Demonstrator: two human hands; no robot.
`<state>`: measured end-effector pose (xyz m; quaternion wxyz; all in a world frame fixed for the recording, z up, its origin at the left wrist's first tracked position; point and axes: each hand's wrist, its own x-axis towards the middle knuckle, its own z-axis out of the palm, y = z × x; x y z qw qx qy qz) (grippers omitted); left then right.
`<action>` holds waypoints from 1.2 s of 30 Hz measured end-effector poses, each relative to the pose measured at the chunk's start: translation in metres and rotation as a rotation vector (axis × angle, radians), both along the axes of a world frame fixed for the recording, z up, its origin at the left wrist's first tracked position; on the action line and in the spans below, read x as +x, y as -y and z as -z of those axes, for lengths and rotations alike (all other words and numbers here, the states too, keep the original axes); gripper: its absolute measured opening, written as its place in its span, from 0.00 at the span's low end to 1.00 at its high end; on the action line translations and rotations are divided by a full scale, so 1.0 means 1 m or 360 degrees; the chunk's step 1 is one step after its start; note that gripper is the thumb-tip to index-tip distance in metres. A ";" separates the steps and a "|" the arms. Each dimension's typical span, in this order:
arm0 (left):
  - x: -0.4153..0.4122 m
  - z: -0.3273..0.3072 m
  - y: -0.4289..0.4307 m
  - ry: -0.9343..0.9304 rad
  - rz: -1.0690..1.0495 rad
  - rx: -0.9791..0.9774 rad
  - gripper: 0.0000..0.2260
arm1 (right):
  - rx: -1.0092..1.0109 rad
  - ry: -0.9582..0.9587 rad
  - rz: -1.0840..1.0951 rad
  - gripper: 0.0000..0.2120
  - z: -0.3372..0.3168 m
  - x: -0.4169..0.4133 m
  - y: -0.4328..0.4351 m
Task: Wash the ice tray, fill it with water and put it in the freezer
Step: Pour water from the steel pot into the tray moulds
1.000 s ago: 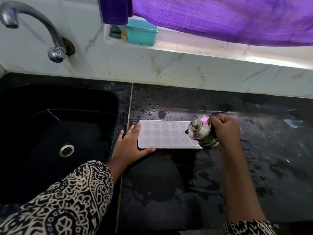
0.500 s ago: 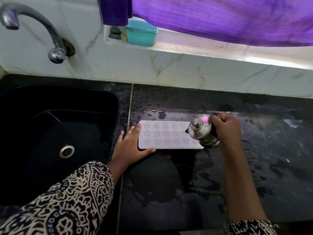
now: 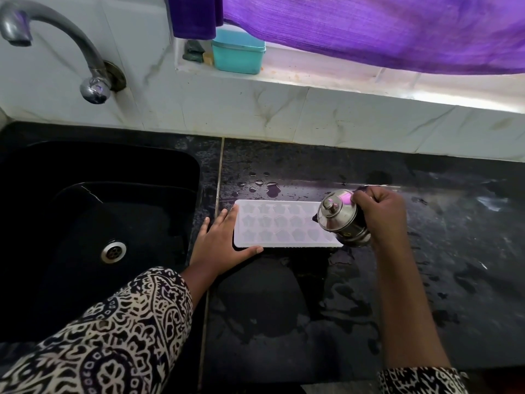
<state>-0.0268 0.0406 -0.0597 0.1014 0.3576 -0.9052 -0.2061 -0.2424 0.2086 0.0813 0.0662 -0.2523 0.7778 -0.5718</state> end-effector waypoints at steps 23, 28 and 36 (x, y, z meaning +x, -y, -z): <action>0.000 -0.001 -0.001 0.0013 -0.0008 -0.0010 0.53 | -0.0159 0.0260 0.0117 0.18 0.000 -0.008 -0.008; 0.000 -0.001 -0.001 0.0014 -0.0007 -0.0013 0.53 | -0.0117 0.0219 0.0098 0.17 0.000 -0.005 -0.008; 0.000 -0.001 -0.001 0.0023 -0.0006 -0.0017 0.53 | -0.0005 0.0089 0.0037 0.19 0.001 -0.001 -0.006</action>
